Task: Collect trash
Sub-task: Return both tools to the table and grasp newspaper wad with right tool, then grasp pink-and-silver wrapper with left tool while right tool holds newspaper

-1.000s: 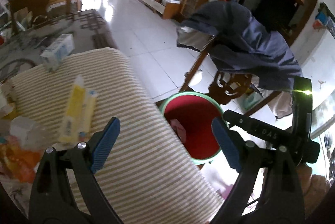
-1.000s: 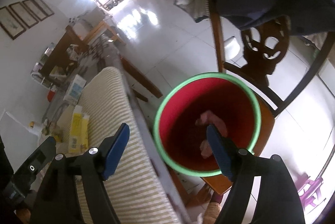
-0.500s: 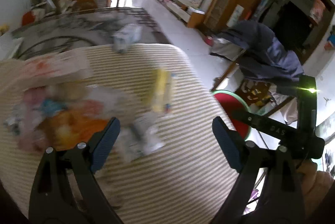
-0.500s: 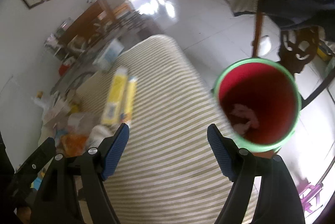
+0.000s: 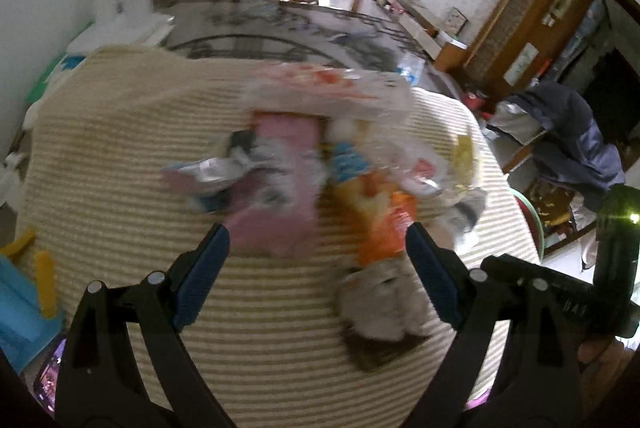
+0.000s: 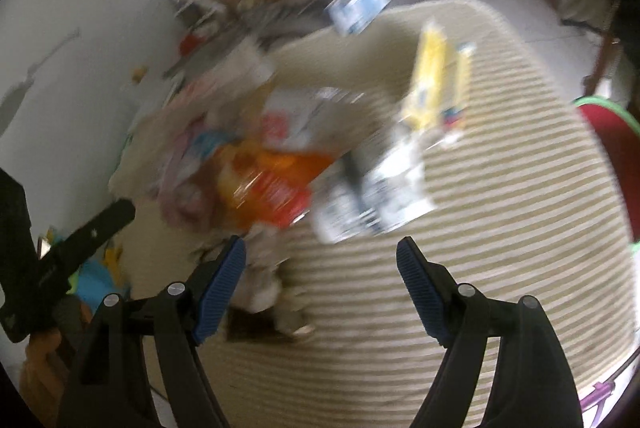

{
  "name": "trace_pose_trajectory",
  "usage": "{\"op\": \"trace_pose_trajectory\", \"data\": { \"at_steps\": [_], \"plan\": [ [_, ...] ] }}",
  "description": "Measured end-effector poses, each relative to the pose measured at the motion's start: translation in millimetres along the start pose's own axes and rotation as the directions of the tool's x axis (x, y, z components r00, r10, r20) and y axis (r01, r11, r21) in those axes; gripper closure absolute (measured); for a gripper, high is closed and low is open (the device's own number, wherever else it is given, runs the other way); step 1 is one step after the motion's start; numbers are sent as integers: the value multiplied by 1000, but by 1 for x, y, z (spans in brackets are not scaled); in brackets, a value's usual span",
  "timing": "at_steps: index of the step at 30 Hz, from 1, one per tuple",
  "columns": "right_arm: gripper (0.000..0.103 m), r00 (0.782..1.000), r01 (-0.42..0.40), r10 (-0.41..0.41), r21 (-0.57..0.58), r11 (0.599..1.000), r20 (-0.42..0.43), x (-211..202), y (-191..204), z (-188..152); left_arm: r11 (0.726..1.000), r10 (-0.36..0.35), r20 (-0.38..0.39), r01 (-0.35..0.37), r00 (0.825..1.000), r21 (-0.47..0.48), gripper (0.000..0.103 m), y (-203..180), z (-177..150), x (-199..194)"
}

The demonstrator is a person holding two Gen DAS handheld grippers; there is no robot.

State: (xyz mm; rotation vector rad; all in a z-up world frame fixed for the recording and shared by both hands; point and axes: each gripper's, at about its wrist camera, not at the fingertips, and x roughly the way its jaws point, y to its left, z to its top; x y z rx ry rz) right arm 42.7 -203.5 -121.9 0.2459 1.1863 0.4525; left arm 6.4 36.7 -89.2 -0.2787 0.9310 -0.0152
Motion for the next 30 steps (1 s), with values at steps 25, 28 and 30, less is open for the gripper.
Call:
{"op": "trace_pose_trajectory", "data": {
  "at_steps": [25,28,30],
  "plan": [
    [59,998,-32,27,-104,994,-54,41,47,-9,997,-34,-67,29,997,-72,16,37,8,29],
    [59,999,-31,27,-80,996,-45,36,39,-9,997,-28,-87,22,996,-73,16,32,18,50],
    [59,999,-29,27,-70,997,-37,32,34,-11,997,-18,-95,11,995,-76,16,30,23,59]
  ]
}}
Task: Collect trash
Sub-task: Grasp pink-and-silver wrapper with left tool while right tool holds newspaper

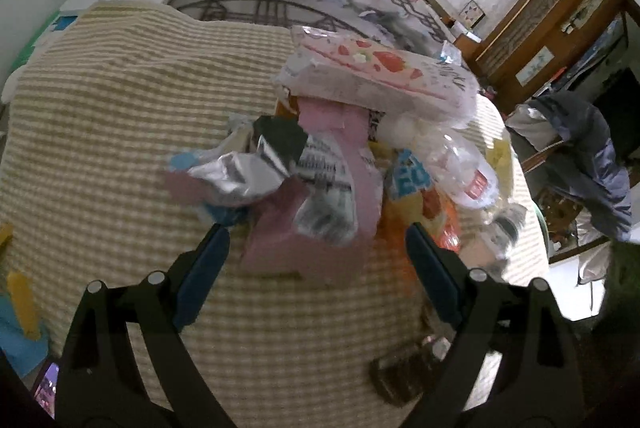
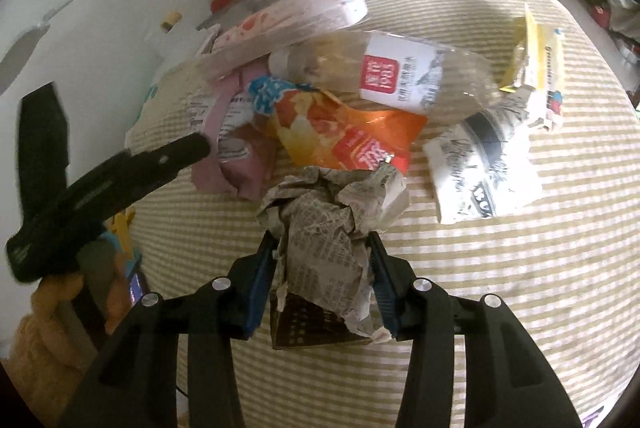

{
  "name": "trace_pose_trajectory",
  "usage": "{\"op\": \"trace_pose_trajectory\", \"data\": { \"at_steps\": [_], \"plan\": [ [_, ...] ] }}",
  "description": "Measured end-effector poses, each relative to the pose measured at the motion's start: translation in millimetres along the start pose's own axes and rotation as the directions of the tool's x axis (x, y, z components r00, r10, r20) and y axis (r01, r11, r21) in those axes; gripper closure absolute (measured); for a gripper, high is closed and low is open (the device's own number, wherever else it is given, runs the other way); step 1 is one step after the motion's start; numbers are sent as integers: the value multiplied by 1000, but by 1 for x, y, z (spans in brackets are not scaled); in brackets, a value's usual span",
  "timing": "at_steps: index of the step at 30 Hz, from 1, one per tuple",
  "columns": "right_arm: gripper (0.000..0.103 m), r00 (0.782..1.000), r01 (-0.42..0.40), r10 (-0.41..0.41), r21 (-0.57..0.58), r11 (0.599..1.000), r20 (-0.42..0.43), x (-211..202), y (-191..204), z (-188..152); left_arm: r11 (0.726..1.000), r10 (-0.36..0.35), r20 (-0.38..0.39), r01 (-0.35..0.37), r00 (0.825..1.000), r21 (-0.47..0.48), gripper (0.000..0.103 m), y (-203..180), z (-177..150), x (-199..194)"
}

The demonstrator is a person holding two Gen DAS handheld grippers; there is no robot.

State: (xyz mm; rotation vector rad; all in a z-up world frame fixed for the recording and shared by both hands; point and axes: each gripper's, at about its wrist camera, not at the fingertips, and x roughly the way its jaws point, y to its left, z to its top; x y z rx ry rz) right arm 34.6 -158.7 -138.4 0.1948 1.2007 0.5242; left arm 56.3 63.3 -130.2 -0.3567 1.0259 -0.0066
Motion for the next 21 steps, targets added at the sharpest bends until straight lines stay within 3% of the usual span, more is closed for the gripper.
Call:
{"op": "trace_pose_trajectory", "data": {
  "at_steps": [6,7,11,18,21],
  "plan": [
    [58,1000,-10,10,23,1000,19,-15,-12,-1,998,57,-24,-56,998,39,17,-5,11,22],
    [58,1000,-12,11,26,1000,21,-14,-13,-1,998,56,-32,-55,998,37,20,-3,11,24],
    [58,1000,-13,13,29,999,25,-15,-12,1,999,30,-40,-29,999,29,46,-5,10,23],
    [58,998,-27,27,-2,1000,50,-19,-5,4,999,19,-14,-18,1000,49,65,-13,2,9],
    [58,995,-25,25,-8,1000,93,-27,-4,6,1000,9,22,-10,1000,29,66,-15,0,-8]
  ]
}}
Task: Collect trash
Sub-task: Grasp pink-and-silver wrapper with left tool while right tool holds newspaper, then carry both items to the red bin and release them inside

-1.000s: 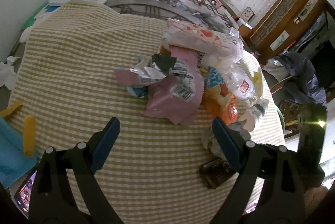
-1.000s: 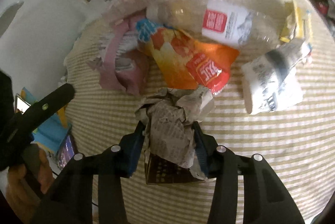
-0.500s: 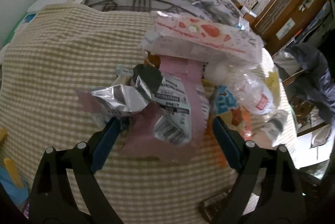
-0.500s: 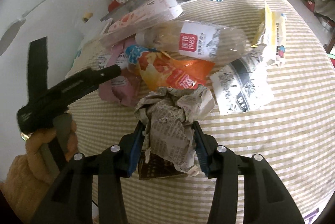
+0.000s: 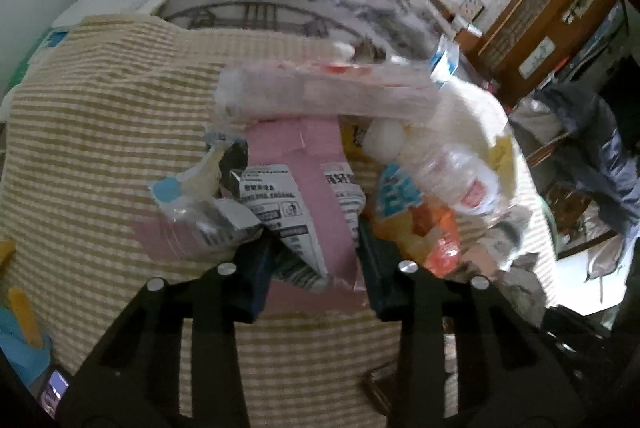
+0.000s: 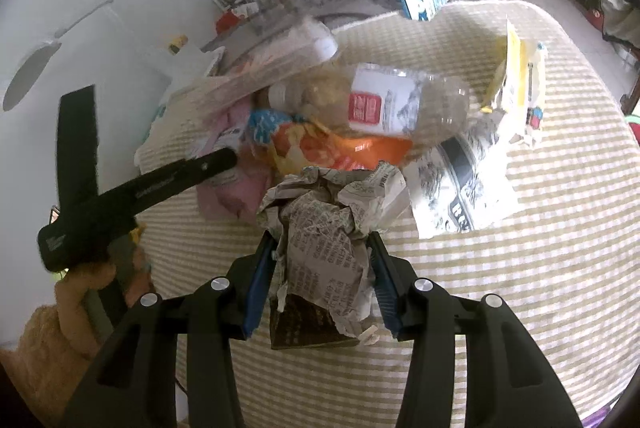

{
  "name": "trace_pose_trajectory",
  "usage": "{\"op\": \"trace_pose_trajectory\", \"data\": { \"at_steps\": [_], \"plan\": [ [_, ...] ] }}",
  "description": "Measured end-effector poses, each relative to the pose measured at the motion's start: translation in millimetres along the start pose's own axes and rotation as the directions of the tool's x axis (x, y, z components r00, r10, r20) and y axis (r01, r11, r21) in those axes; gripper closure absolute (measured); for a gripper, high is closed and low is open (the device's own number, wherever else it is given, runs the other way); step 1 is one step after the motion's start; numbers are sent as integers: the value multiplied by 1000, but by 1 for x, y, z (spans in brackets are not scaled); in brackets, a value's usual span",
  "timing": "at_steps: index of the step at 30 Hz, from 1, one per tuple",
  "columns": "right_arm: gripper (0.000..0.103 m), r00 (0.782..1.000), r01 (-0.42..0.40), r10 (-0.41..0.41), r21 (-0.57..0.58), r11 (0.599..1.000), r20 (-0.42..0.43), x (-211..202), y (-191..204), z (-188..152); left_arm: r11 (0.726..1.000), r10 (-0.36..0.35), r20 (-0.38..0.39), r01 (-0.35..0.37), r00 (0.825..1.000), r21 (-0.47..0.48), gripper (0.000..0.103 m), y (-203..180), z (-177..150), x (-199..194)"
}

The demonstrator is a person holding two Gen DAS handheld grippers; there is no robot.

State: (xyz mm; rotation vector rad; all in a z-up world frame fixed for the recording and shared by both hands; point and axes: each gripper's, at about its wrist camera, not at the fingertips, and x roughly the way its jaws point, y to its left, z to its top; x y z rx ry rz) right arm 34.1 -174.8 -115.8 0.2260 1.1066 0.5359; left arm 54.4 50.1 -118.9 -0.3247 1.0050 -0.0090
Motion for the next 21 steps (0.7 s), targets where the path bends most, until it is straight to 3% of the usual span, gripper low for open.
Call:
{"op": "trace_pose_trajectory", "data": {
  "at_steps": [8,21],
  "plan": [
    [58,995,7,-8,3,1000,104,-18,-3,7,998,-69,90,67,994,17,66,-19,3,-43],
    [58,968,127,-146,105,986,202,-62,-43,19,987,-129,160,111,979,116,66,-62,7,-71]
  ]
}}
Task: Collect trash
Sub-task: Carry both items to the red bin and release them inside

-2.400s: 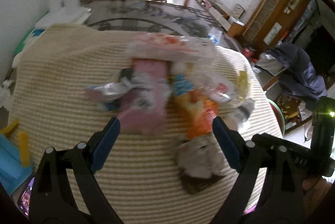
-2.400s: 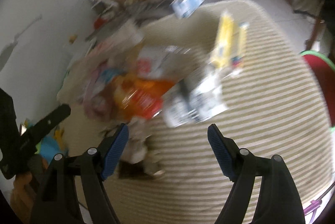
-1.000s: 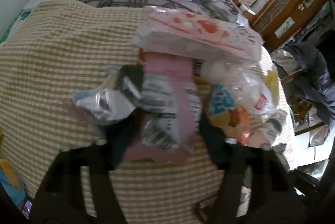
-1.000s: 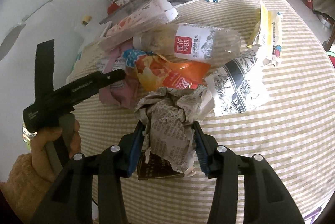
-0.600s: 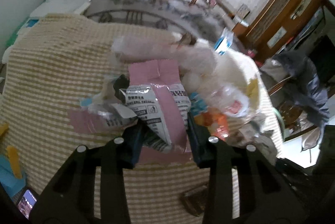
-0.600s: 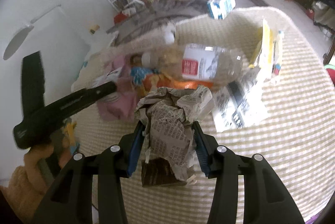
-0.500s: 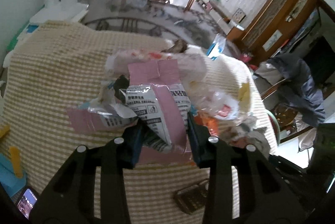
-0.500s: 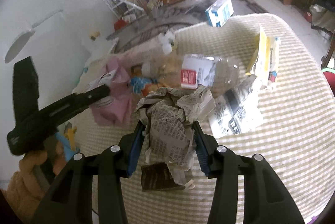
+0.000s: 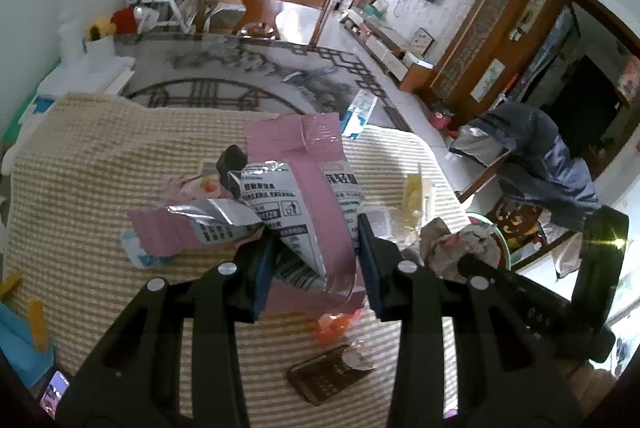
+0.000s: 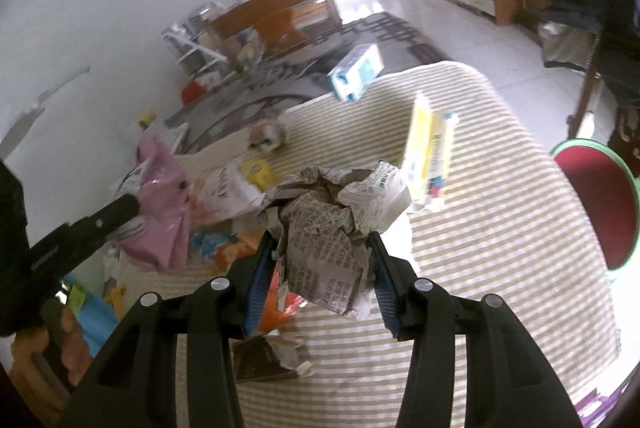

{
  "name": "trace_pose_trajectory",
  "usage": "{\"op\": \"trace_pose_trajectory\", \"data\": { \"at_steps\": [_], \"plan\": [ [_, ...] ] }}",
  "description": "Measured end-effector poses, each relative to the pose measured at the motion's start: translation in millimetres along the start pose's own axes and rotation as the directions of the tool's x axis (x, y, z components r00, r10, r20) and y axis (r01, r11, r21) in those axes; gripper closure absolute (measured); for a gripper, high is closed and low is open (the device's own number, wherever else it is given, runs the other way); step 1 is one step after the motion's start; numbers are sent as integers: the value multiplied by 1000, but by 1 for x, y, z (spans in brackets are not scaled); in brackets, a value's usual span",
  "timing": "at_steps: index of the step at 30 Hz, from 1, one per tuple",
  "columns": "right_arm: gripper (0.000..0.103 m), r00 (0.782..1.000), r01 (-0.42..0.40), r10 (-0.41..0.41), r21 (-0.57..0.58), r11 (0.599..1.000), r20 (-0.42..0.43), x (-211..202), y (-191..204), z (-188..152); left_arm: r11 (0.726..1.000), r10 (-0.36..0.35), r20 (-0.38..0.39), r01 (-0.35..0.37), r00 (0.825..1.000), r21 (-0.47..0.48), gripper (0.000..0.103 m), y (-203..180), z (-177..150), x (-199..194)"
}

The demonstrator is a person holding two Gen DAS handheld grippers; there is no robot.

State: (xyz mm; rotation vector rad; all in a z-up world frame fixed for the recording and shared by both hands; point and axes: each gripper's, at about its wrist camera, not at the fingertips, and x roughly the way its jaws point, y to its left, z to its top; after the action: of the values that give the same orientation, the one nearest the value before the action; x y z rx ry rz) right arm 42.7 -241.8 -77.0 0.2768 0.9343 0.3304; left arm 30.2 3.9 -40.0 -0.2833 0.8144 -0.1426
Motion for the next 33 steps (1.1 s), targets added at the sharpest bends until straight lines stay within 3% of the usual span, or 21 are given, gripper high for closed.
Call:
{"op": "trace_pose_trajectory", "data": {
  "at_steps": [7,19,33],
  "plan": [
    [58,999,23,-23,7,1000,42,-19,-16,7,999,-17,4,17,1000,48,66,-27,2,4],
    [58,999,10,-10,5,1000,39,-31,-51,21,997,-10,3,10,1000,73,66,-70,2,19],
    [58,998,24,-25,21,999,63,-60,-131,51,993,-42,-12,43,999,108,66,-157,1,57]
  ]
}}
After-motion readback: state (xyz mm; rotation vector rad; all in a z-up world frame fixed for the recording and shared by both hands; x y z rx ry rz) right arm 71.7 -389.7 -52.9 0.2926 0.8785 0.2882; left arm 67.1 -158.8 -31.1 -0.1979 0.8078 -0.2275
